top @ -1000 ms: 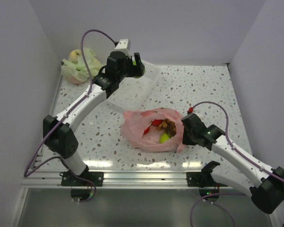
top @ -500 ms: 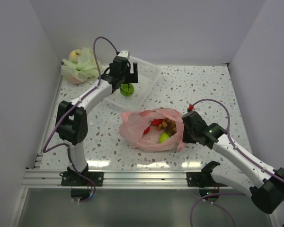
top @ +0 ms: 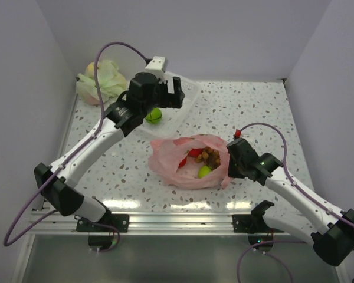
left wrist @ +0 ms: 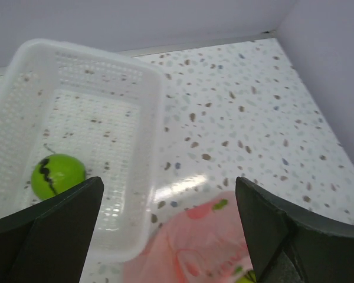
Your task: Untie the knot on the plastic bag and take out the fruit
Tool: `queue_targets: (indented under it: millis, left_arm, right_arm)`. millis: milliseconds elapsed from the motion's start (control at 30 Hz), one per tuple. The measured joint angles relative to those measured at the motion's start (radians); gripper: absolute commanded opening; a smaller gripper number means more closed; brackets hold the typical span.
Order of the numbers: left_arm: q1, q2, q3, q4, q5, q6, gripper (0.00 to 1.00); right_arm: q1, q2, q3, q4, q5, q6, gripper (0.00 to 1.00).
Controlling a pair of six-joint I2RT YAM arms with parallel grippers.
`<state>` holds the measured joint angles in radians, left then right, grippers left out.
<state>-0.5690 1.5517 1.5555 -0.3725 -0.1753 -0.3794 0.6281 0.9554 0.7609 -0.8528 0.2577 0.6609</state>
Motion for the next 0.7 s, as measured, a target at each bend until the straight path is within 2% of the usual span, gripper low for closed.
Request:
queue_targets:
  millis: [167,267,367,467,700]
  left_arm:
    - [-0.278,-0.165,-0.03,-0.048,-0.045,-0.054,0.97]
    - [-0.441,-0.206,-0.082,-0.082,-0.081,-0.132,0.94]
    - [-0.555,-0.207,-0.156,-0.098,-0.1,-0.213,0.89]
    - [-0.615,-0.178,-0.242,-0.108,-0.101,-0.294,0.87]
    - [-0.61,-0.023,-0.314,-0.071,-0.123,-0.401,0.86]
  right_arm:
    - [0.0,0.0,0.0,0.0,0.014,0.0,0.03]
    - [0.0,0.0,0.0,-0.001,0.019,0.005,0.02]
    - [0.0,-0.002,0.0,0.0,0.022,0.01,0.02]
    - [0.0,-0.003,-0.002,0.001,0.023,0.013,0.02]
    - [0.0,-0.014,-0.068,0.013,0.01,0.044,0.01]
